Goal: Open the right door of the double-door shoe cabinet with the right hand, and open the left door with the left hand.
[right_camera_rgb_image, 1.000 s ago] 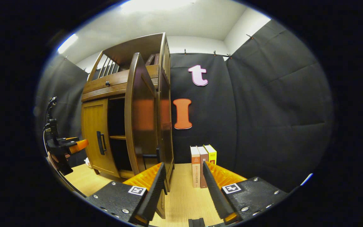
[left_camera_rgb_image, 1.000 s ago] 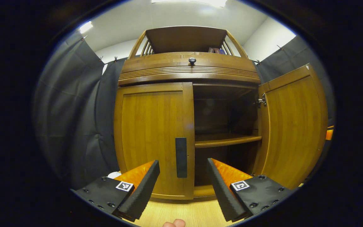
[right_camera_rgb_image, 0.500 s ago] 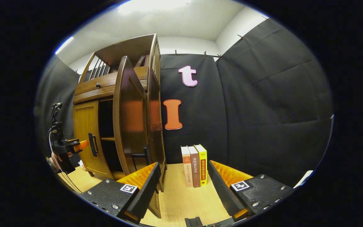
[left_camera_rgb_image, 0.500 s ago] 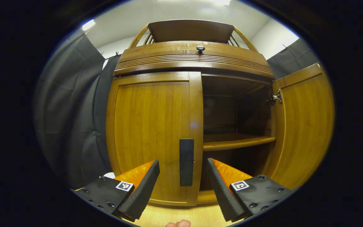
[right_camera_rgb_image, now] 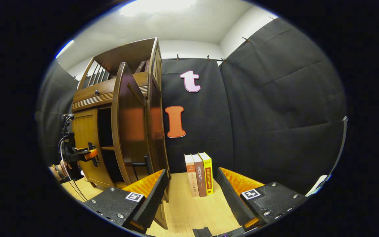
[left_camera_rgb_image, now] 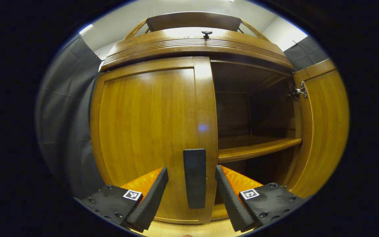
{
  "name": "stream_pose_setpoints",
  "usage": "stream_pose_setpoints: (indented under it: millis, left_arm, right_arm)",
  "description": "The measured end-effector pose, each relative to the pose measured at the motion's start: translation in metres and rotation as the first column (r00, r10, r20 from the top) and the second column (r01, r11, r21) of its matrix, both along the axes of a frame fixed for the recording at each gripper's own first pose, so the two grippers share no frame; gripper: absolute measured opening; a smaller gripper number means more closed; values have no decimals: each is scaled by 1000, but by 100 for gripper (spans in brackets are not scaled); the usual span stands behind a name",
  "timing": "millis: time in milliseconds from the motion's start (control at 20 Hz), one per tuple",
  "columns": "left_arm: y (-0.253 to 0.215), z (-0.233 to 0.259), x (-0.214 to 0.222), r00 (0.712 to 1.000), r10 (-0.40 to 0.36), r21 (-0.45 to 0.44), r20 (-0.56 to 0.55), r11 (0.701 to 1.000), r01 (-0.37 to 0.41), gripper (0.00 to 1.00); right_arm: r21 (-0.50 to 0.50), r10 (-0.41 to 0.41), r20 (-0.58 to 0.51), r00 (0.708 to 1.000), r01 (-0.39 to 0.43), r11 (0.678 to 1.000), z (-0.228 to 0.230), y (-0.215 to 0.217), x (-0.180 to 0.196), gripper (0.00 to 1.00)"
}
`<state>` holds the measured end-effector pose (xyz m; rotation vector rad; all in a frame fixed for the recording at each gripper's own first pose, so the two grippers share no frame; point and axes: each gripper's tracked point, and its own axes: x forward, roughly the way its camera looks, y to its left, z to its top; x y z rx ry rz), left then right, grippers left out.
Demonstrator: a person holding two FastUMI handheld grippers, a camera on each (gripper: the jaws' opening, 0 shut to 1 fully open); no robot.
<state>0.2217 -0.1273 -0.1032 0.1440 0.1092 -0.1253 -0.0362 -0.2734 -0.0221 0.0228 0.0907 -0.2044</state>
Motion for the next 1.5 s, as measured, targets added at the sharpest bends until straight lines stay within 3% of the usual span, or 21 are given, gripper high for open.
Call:
stream_pose_setpoints:
  millis: [150,250,350,600,1000,1500]
  left_arm:
    - [3,1,11,1000,4,-25,11,1000,-3,75]
    - [-7,-3,16,999,-35,-64,0,997,34,62]
    - [-6,-2,14,999,-33,-29,3,999,33,42]
    - [-6,-2,14,1000,-31,-41,8,999,31,27]
    - [-3,0,-1,1000,-23,-44,-15,999,22,31]
    - [37,25,-86,998,-45,-90,-35,995,42,29]
  right_arm:
    - [23,-9,11,1000,8,1000,6,3,-6,92]
    - [14,-24,14,1000,23,1000,11,1,-9,92]
    - [-1,-44,12,999,44,999,16,-1,-9,92]
    - [-48,-59,-46,997,57,997,12,0,-9,92]
    - [-51,-26,-79,997,22,998,1,26,-3,92]
    - [-90,-12,-62,998,6,996,11,48,1,92]
